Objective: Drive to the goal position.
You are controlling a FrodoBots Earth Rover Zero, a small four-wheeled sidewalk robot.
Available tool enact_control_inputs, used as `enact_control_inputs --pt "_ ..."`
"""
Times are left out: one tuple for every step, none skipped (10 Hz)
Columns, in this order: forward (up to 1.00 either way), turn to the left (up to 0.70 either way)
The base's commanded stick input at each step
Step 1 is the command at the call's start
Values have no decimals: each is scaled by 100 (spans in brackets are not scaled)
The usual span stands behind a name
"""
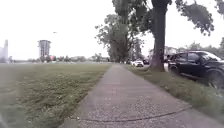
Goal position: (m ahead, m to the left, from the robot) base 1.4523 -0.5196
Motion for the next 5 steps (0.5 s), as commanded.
enact_control_inputs --pt "70 0" --pt "70 0" --pt "70 0" --pt "70 0" --pt "70 0"
